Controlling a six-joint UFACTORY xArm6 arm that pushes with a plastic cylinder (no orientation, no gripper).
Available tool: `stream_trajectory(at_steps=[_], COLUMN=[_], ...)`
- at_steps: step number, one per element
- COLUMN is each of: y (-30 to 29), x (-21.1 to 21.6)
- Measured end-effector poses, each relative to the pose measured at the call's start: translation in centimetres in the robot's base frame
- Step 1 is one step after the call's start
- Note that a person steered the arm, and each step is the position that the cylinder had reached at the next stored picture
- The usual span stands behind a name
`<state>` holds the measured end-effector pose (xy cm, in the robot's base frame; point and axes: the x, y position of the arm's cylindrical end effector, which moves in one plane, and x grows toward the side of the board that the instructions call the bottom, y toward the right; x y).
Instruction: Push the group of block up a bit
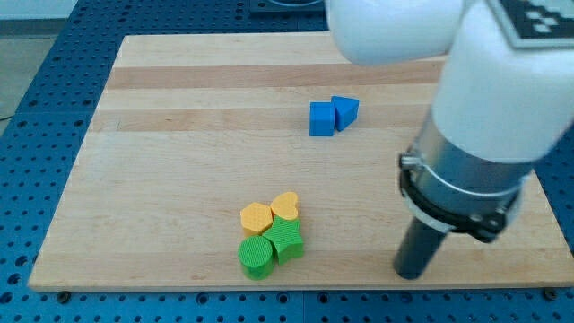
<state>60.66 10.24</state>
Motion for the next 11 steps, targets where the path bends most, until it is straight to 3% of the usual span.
stream_trajectory(at_steps=[1, 2, 4, 5, 6, 7, 9, 10, 11], y=[-4.6, -4.5, -5.4, -16.4, -27.7, -33.2, -29.0, -25.4, -18.1], x=[-1.4, -1.4, -11.4, -12.7, -9.6, -4.1, 1.1, 1.2, 1.3])
